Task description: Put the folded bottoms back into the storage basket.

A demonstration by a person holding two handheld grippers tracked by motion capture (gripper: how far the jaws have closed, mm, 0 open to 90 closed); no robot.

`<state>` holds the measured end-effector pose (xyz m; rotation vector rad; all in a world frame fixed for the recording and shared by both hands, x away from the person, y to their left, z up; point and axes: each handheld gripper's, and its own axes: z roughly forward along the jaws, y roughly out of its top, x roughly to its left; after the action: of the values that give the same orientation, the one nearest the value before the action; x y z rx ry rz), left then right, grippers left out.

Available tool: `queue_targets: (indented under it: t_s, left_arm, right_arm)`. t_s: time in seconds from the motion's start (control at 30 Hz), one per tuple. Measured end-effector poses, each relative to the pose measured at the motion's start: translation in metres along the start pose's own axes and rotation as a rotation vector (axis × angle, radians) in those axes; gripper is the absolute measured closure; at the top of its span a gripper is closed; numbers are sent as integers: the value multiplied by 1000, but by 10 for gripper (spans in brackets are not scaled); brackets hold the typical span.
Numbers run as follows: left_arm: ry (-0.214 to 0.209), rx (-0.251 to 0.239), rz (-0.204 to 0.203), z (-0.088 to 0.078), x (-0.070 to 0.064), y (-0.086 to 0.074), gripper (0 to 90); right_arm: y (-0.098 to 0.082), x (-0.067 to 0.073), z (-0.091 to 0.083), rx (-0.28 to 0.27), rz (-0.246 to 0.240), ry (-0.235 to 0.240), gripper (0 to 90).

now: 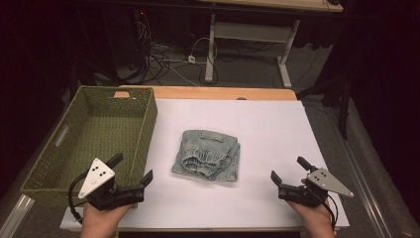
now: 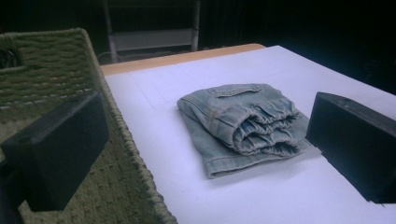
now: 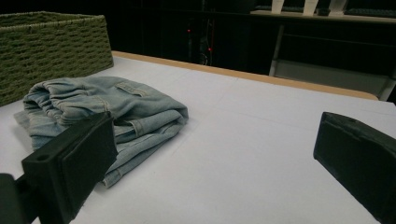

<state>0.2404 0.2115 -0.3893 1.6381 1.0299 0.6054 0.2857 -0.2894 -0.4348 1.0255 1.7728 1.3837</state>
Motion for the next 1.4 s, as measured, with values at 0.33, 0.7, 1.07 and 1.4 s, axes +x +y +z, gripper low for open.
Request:
queue_targets:
  t_s: [0.33,0.7,1.07,1.4]
  left_arm:
    - [11,14,-1,3,3,-3,0]
    - [-60,13,20,2,-19,7,0]
    - [-177,110,71,46,-62,1,0]
    - [-176,294,55,116,-64,-6,0]
  right_arm:
    - [-1,-1,2,6,-3,-2,6]
    - [-1,-1,5,35,8,15,15]
    - [-3,13,26,161,24,81,156]
    - [-10,33,63,305,33,166,283]
